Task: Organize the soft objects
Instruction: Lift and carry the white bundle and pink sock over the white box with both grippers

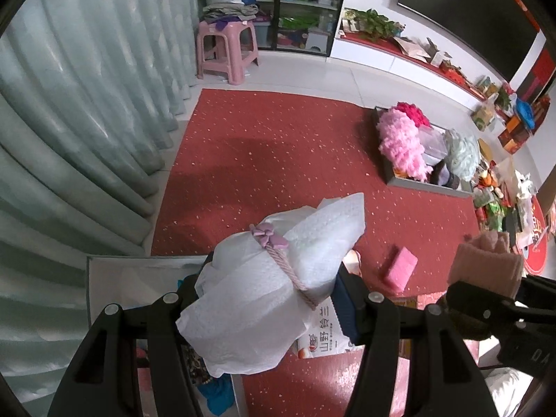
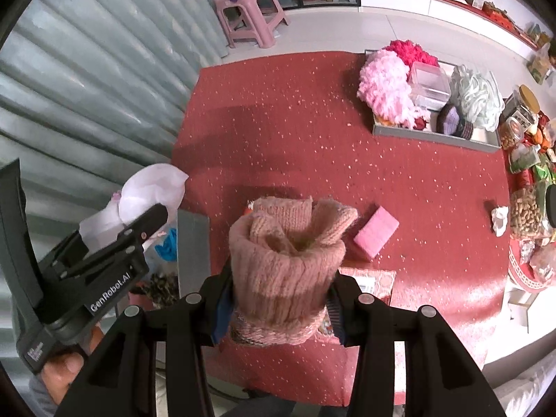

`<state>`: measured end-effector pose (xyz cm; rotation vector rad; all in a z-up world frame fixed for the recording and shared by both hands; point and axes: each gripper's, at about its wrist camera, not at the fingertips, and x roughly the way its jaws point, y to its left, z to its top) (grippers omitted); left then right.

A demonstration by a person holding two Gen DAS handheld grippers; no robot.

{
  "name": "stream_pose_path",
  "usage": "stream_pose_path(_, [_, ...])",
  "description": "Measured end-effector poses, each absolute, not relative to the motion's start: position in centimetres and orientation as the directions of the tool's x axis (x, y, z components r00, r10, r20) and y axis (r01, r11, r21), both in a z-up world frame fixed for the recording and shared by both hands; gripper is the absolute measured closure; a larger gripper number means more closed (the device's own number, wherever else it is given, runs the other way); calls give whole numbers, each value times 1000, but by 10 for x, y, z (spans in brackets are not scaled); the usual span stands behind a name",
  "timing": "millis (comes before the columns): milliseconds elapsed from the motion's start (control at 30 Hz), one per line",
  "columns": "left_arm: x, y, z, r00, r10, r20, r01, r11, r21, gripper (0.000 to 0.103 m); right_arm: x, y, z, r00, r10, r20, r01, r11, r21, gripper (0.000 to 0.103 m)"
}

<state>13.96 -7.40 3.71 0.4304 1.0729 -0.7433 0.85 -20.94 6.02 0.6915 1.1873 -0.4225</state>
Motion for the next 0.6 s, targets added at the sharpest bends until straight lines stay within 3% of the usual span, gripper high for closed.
stream_pose_path(600, [148,-70,38,279,-336,-899,717,696,-38,40,27,-197,64,321,45,-946,613,751,244,56])
